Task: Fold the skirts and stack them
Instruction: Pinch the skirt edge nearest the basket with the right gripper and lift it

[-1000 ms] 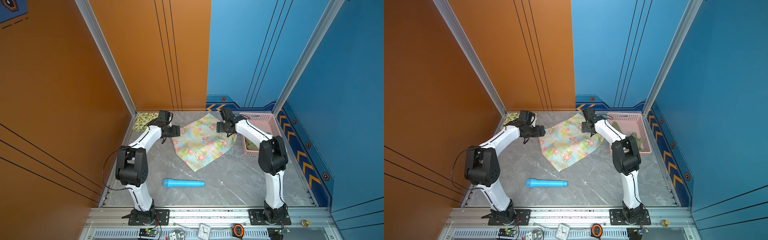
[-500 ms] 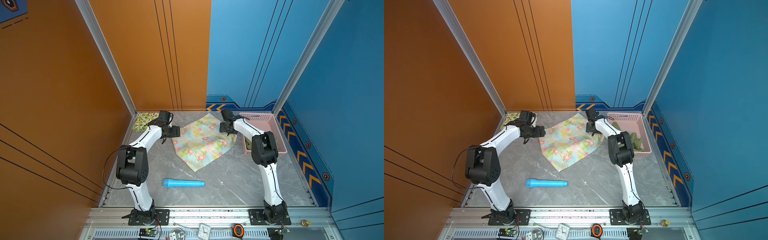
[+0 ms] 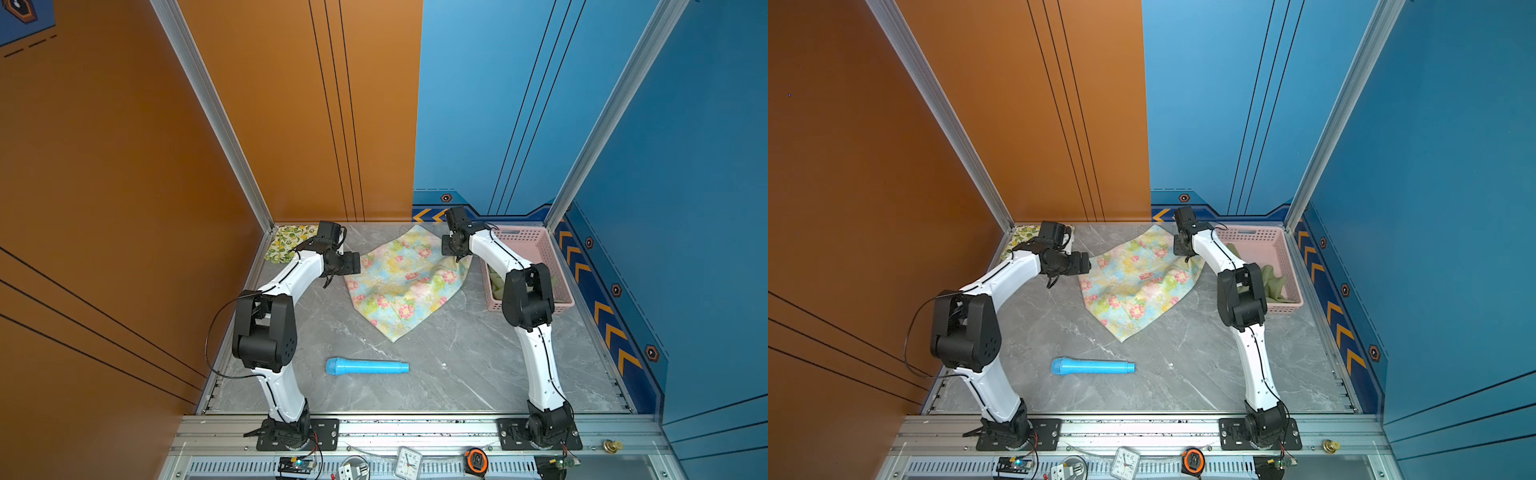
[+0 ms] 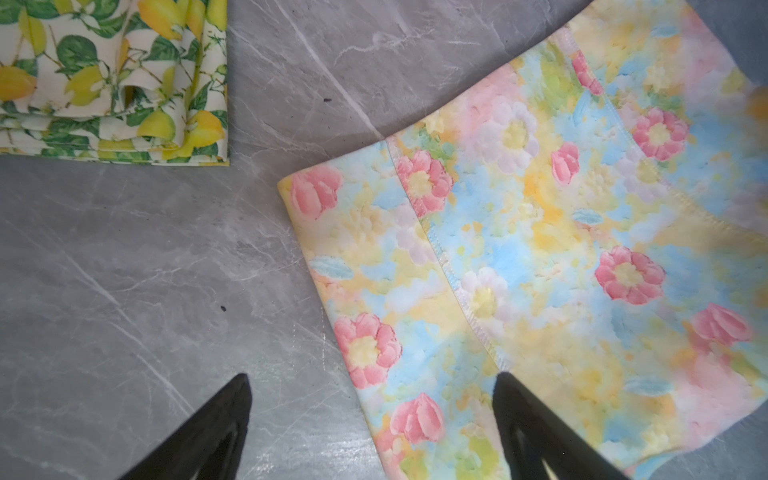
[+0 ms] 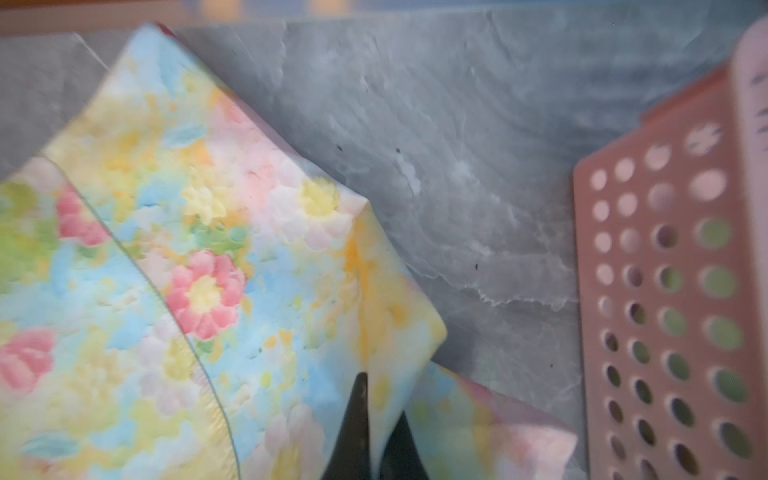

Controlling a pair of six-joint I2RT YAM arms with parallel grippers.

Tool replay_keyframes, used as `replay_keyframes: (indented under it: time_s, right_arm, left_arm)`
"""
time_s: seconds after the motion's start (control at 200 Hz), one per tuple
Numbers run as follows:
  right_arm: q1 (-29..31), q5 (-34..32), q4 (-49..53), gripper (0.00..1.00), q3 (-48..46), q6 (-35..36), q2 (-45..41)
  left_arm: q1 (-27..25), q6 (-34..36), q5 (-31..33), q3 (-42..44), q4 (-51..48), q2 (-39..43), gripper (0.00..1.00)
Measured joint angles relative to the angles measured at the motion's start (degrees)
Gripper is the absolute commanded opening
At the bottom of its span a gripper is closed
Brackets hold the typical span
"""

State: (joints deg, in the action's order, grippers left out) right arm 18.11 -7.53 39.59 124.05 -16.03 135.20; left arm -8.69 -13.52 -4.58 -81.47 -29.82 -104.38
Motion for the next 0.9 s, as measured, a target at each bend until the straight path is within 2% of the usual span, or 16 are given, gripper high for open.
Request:
replay_keyframes:
  time_s: [0.205, 0.275, 0.345, 0.476, 0.616, 0.636, 0.641, 0.666, 0.671, 0.706, 0.721, 0.726, 0.761, 0.796, 0.831, 0.901]
  right_arm:
    - [1.4, -1.7, 1.1, 0.00, 15.6, 8.3, -3.5]
    - [3.2, -3.5, 0.7, 0.00, 21.9, 12.7, -5.6]
    - [6.1, -5.2, -0.3, 0.00, 24.4, 17.2, -8.7]
    - [13.8, -7.4, -2.0, 0.00, 23.8, 24.0, -14.3]
    - [24.7, -9.8, -4.9, 0.00, 14.4, 28.1, -18.3]
    - [26.0, -10.2, -5.1, 0.06, 12.6, 28.3, -18.4]
    - [26.3, -10.3, -5.4, 0.11, 12.1, 28.3, -18.4]
    - [28.0, -10.6, -5.9, 0.22, 9.2, 28.3, -18.5]
    - [28.3, -10.6, -5.9, 0.22, 8.8, 28.2, -18.5]
    - [30.4, -10.6, -6.6, 0.48, 4.6, 27.9, -18.5]
    - [30.9, -10.6, -6.8, 0.54, 3.2, 28.1, -18.5]
    - [31.5, -10.6, -7.0, 0.61, 1.9, 28.2, -18.5]
    - [32.9, -10.6, -7.0, 0.77, -1.7, 28.0, -18.3]
    - [34.4, -10.5, -6.7, 0.87, -5.1, 28.0, -17.6]
    - [35.4, -10.3, -6.5, 0.92, -7.3, 27.8, -17.0]
    - [36.3, -9.2, -5.9, 0.95, -10.1, 26.9, -16.2]
  left_arm:
    - [0.0, 0.0, -0.1, 0.0, 0.0, 0.1, 0.92]
    - [0.0, -0.2, -0.1, 0.0, 0.0, 0.4, 0.92]
    - [0.2, -0.5, -0.1, 0.0, 0.0, 0.8, 0.92]
    - [1.2, -1.6, -0.2, 0.0, 0.0, 1.9, 0.92]
    - [4.0, -2.9, -0.1, 0.0, 0.0, 3.1, 0.92]
    - [4.5, -3.0, -0.1, 0.0, 0.0, 3.3, 0.92]
    - [4.6, -3.1, -0.1, 0.0, 0.0, 3.3, 0.92]
    - [5.3, -3.1, 0.1, 0.0, 0.0, 3.5, 0.92]
    - [5.4, -3.2, 0.1, 0.0, 0.0, 3.6, 0.92]
    - [6.3, -3.5, 0.3, 0.0, 0.0, 4.0, 0.92]
    - [6.6, -3.6, 0.4, 0.0, 0.0, 4.0, 0.92]
    - [6.9, -3.6, 0.4, 0.0, 0.0, 4.1, 0.92]
    - [7.8, -4.0, 0.7, 0.0, 0.0, 4.5, 0.92]
    - [8.7, -4.4, 0.9, 0.0, 0.0, 4.9, 0.92]
    - [9.6, -4.8, 1.0, 0.0, 0.0, 5.2, 0.92]
    - [11.3, -5.7, 1.1, 0.0, 0.0, 5.6, 0.92]
